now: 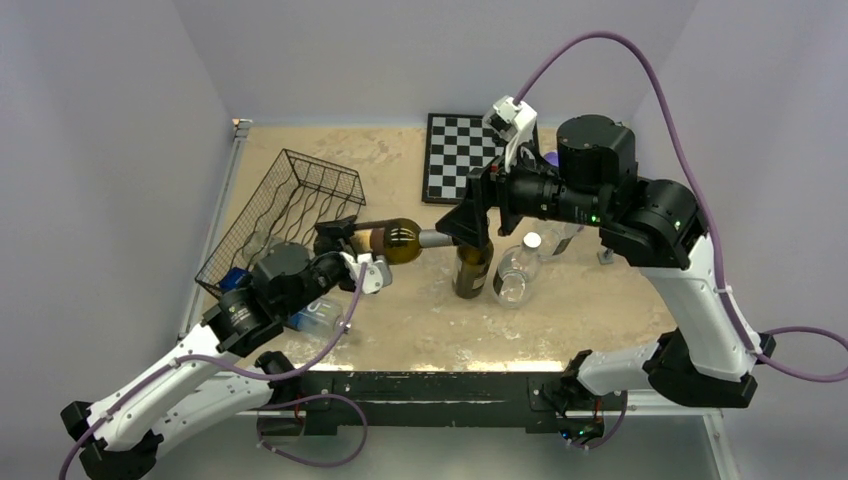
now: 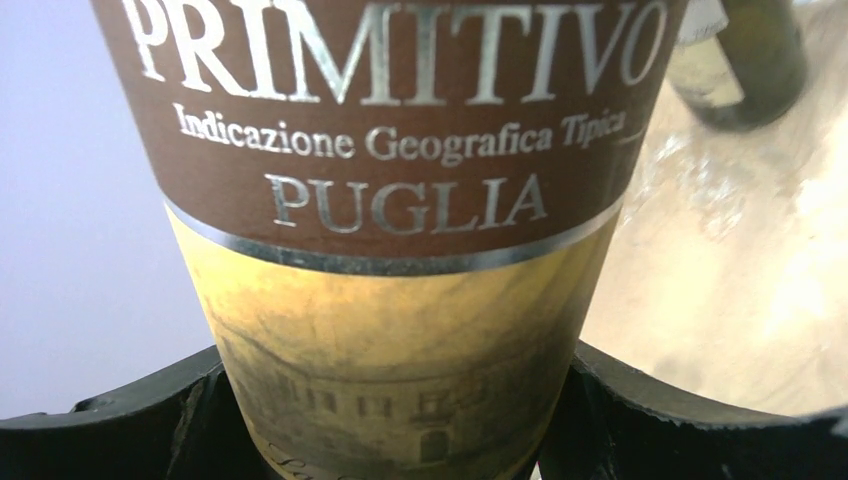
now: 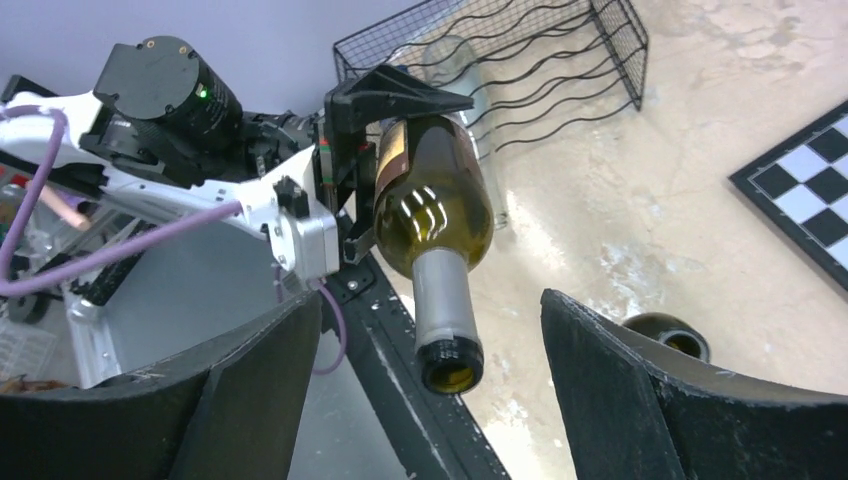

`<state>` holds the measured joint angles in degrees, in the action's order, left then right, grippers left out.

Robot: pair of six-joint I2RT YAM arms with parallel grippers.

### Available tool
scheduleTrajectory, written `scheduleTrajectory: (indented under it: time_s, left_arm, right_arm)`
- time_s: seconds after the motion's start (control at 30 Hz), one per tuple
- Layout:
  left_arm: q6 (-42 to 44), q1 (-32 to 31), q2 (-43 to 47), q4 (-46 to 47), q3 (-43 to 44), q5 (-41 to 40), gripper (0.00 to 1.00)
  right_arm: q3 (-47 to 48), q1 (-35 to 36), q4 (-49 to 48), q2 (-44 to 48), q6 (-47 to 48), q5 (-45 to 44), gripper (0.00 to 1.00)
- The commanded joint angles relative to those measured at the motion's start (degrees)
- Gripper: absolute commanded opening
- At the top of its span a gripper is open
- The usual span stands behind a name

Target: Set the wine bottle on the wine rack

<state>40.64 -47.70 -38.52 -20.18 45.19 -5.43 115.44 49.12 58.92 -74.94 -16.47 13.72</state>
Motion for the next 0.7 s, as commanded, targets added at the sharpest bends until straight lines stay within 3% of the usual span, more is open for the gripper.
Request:
scheduleTrajectory:
  time_s: [0.0,0.23,0.33,0.67]
  left_arm:
    - [14.9,0.0,-1.7,5.1,3.7,-1.5,0.00]
    - [25.6,0.0,-4.0,5.1,4.9,-3.3,0.00]
    - [28.5,0.0,-5.2,4.3,5.1,-5.4,0.00]
    - [31.1,0.0,-3.0,7.5,3.1,-5.5,0.00]
  right_arm:
    - [8.3,0.1,8.0,-2.5,5.1,-6.1,0.85]
    - [10.4,0.8,13.5,-7.0,10.5,-2.5,0.85]
    - [7.4,2.8,13.5,-8.2,13.0,-7.7,0.85]
    - [2.3,7.6,14.1,-14.0,14.9,-13.2,0.81]
